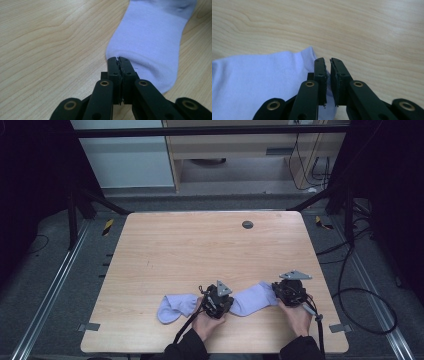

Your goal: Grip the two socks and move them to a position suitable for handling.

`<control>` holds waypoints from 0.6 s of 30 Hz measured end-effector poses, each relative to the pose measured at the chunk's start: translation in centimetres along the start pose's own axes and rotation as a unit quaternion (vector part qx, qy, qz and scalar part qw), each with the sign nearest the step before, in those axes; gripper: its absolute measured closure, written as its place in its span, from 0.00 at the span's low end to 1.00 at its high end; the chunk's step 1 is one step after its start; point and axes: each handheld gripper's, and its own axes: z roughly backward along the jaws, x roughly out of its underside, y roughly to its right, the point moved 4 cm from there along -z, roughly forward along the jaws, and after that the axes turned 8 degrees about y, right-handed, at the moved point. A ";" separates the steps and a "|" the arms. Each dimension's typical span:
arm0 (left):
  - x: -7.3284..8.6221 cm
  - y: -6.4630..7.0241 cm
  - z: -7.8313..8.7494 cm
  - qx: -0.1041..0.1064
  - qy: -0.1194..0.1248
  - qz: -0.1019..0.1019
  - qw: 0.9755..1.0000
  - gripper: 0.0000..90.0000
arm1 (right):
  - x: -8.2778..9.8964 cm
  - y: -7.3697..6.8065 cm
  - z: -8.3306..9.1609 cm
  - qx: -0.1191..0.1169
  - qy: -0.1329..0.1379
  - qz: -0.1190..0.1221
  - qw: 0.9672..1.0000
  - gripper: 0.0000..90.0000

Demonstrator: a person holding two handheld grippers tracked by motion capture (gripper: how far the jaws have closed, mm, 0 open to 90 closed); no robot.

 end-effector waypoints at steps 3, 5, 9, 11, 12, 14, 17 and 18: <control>-0.1 -0.1 0.0 -0.005 0.005 0.004 1.000 0.98 | 0.5 0.1 0.6 -0.002 -0.005 0.002 1.000 0.93; -0.1 -0.2 0.0 -0.008 0.008 0.005 1.000 0.98 | 0.9 0.2 1.0 -0.003 -0.010 0.004 1.000 0.93; -0.3 -0.3 -0.1 -0.015 0.011 0.007 1.000 0.98 | 1.5 0.4 1.7 -0.003 -0.014 0.004 1.000 0.95; -0.3 -0.4 -0.2 -0.015 0.011 0.009 1.000 0.97 | 1.7 0.4 1.9 -0.005 -0.018 0.004 1.000 0.95; -0.3 -0.4 -0.2 -0.016 0.013 0.010 1.000 0.97 | 1.8 0.5 1.9 -0.005 -0.022 0.007 1.000 0.95; -0.3 -0.5 -0.3 -0.016 0.013 0.012 1.000 0.97 | 1.8 0.5 1.9 -0.005 -0.019 0.006 1.000 0.94; -0.4 -0.6 -0.4 -0.015 0.016 0.014 1.000 0.94 | 1.6 0.5 2.0 -0.008 -0.012 0.005 1.000 0.94; -0.5 -0.6 -0.3 -0.014 0.020 0.016 1.000 0.91 | 1.6 0.5 2.1 -0.007 -0.010 0.002 1.000 0.93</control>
